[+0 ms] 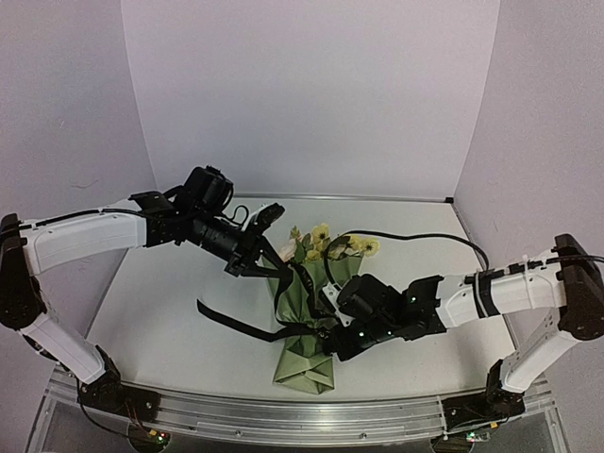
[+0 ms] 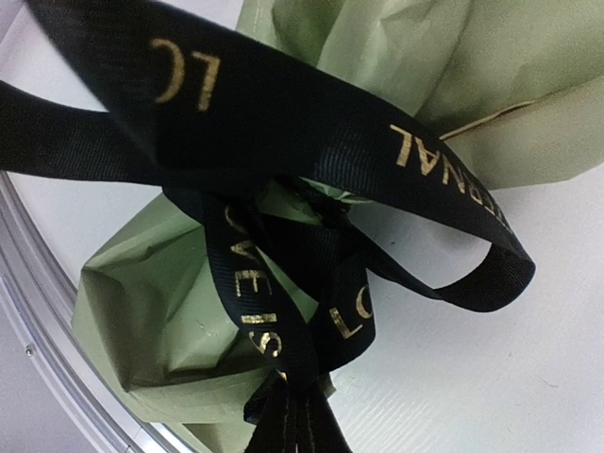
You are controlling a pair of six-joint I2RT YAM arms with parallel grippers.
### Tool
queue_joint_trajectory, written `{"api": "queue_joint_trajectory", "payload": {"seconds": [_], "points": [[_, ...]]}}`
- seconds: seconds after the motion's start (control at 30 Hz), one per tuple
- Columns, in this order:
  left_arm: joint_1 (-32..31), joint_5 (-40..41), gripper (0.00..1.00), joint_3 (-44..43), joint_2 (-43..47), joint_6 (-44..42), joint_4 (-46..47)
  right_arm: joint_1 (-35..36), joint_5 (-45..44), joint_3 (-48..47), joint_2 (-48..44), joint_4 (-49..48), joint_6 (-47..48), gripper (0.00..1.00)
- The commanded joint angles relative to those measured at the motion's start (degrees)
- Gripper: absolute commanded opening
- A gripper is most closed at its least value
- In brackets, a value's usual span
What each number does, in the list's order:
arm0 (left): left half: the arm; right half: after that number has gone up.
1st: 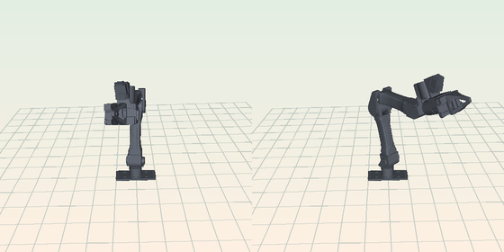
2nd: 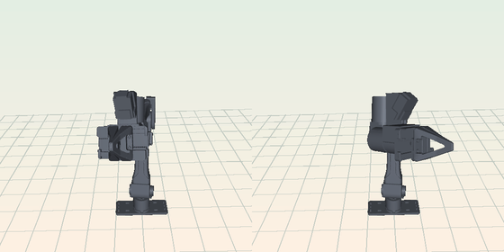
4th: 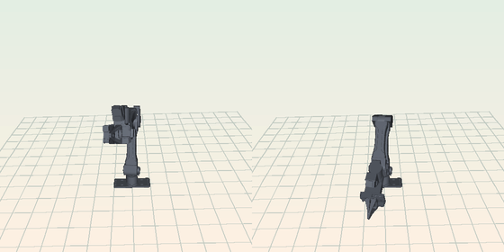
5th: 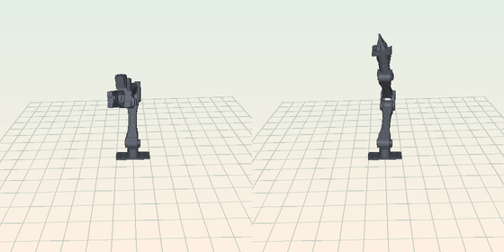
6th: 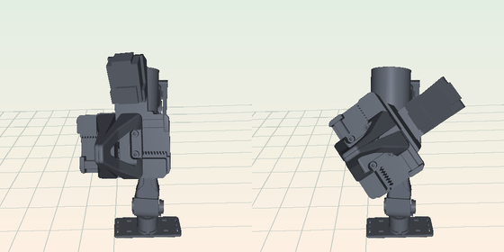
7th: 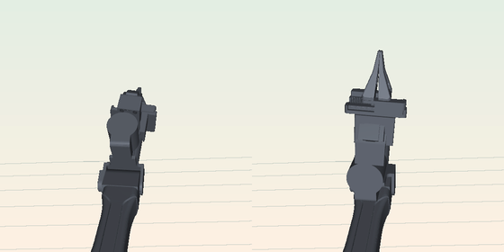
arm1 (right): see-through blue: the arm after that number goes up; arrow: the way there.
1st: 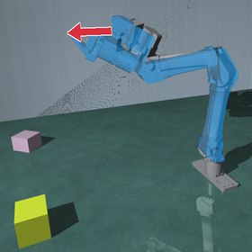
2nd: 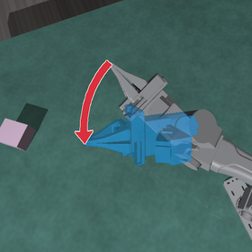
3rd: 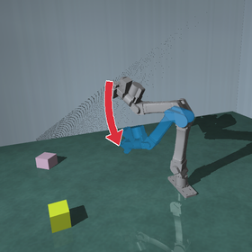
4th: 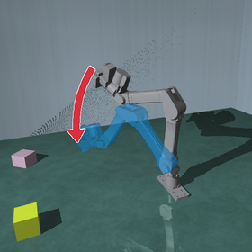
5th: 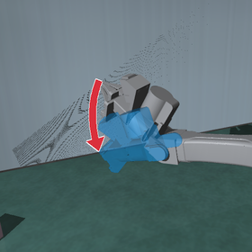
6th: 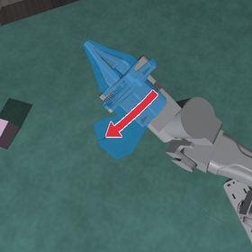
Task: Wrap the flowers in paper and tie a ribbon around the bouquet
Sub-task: Cross the half-tied ribbon at the center of the board.
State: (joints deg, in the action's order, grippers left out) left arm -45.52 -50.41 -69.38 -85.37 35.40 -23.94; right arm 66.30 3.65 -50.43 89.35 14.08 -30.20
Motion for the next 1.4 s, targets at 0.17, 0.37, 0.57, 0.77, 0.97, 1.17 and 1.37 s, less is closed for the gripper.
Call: {"api": "queue_joint_trajectory", "payload": {"seconds": [0.17,0.37,0.57,0.77,0.97,1.17,1.37], "points": [[0.33,-2.46,0.00,1.13,6.27,6.16,1.00,-3.83,-1.45,-5.09,-5.84,10.37,7.11,0.00],[-0.49,-4.64,0.00,6.42,9.17,15.02,9.31,-7.43,5.51,-11.66,-1.69,14.29,8.93,0.00],[-3.54,-4.19,0.00,9.58,11.11,26.13,24.65,-9.35,8.10,-14.49,1.36,15.83,8.97,0.00],[-10.31,10.58,0.00,14.85,9.77,35.83,49.32,-11.34,12.43,-16.17,3.90,15.52,8.56,0.00],[-17.97,35.75,0.00,24.62,5.25,41.15,76.47,-13.58,15.85,-15.95,4.26,14.89,8.04,0.00],[-26.11,51.85,0.00,27.20,-0.91,39.27,81.26,-14.93,18.28,-15.48,4.23,14.83,7.81,0.00],[-32.94,73.90,0.00,39.58,-2.11,50.53,80.26,-15.16,18.93,-13.06,2.27,14.50,7.42,0.00]]}}
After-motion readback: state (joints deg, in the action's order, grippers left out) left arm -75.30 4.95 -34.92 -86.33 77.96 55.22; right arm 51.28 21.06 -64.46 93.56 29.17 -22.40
